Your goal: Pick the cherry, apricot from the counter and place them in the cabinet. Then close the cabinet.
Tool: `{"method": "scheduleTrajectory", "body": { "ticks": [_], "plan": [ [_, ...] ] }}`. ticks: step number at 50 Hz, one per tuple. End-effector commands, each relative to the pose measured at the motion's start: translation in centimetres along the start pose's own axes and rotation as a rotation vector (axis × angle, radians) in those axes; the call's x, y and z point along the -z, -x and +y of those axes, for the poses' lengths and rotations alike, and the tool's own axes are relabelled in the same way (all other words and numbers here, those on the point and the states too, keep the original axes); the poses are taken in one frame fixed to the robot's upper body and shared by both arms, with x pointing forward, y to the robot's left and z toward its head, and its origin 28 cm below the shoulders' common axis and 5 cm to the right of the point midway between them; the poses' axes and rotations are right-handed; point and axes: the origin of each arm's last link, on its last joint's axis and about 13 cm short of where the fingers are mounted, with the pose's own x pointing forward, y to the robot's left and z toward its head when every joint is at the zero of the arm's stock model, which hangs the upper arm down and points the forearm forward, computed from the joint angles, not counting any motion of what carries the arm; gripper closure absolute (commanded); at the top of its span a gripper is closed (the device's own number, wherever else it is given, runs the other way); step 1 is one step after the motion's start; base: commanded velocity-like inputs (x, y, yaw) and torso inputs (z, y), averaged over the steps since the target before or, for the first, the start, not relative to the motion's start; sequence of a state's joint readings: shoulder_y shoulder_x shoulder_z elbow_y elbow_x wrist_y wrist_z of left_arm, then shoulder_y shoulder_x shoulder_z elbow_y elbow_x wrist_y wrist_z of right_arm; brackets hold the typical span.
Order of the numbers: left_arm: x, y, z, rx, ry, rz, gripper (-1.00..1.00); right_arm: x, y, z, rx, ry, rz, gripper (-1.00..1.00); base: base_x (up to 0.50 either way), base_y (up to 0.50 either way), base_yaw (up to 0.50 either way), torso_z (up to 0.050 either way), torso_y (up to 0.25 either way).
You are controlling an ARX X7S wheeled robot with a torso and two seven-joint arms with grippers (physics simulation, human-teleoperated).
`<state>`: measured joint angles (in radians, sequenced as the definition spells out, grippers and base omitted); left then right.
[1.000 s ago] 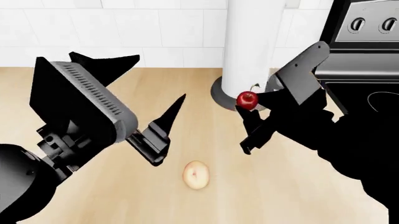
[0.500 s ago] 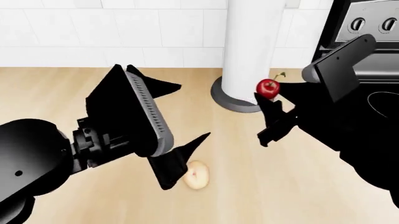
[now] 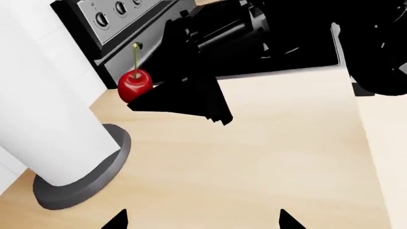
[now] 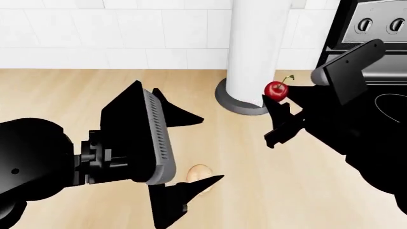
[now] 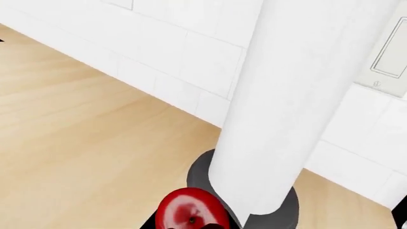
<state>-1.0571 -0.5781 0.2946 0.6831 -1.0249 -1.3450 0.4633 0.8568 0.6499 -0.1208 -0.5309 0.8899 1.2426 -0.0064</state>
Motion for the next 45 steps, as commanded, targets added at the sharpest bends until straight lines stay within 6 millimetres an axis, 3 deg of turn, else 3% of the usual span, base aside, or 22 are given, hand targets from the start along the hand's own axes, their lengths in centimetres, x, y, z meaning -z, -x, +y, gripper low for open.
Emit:
{"method": "scheduleTrajectory", "body": {
  "ticks": [1, 45],
  "plan": [
    [0.8, 0.1, -0.3, 0.051, 0.025, 0.031, -1.0, 0.1, -0.3, 0.1, -0.002, -0.004, 0.004, 1.0, 0.0, 0.0, 0.0, 0.0, 0.0],
    [4.3, -2.1, 0.1, 0.024, 0.1, 0.165, -1.0, 0.4, -0.2, -0.3, 0.004, -0.014, 0.005, 1.0, 0.0, 0.0, 0.0, 0.0, 0.0]
  ]
}}
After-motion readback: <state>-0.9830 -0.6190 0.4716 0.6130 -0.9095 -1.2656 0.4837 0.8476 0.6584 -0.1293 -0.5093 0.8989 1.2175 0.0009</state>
